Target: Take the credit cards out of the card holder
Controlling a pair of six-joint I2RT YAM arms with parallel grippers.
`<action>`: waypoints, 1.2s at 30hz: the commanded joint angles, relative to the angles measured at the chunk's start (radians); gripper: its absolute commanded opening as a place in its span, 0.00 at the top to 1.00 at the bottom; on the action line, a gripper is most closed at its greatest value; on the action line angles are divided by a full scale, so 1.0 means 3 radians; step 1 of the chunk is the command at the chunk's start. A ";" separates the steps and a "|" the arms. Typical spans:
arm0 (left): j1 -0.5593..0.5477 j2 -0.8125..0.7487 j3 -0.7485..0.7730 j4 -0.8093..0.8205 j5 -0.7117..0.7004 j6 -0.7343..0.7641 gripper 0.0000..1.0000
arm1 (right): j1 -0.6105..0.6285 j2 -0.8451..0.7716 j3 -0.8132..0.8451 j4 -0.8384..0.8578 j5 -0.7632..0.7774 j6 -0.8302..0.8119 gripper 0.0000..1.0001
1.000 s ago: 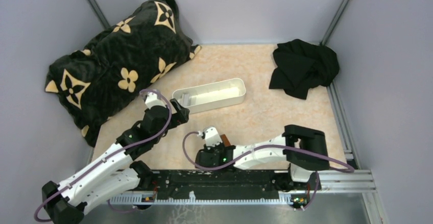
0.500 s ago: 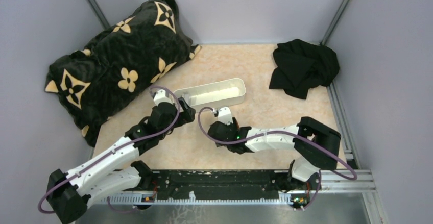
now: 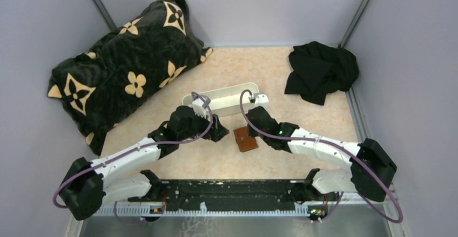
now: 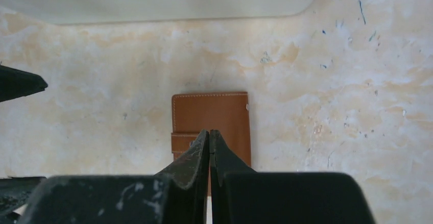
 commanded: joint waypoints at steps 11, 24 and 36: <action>-0.0080 0.1154 0.0059 0.1725 0.1199 0.1054 0.03 | 0.0001 0.0056 -0.0557 0.0422 -0.0453 0.0329 1.00; -0.0365 0.1673 -0.0248 0.2374 0.0627 0.1699 0.11 | 0.0000 0.0080 -0.0670 0.0393 -0.0526 0.0421 1.00; -0.0365 0.2098 -0.0167 0.2707 0.0566 0.1749 0.24 | 0.0000 0.0045 -0.0774 0.0416 -0.0633 0.0525 1.00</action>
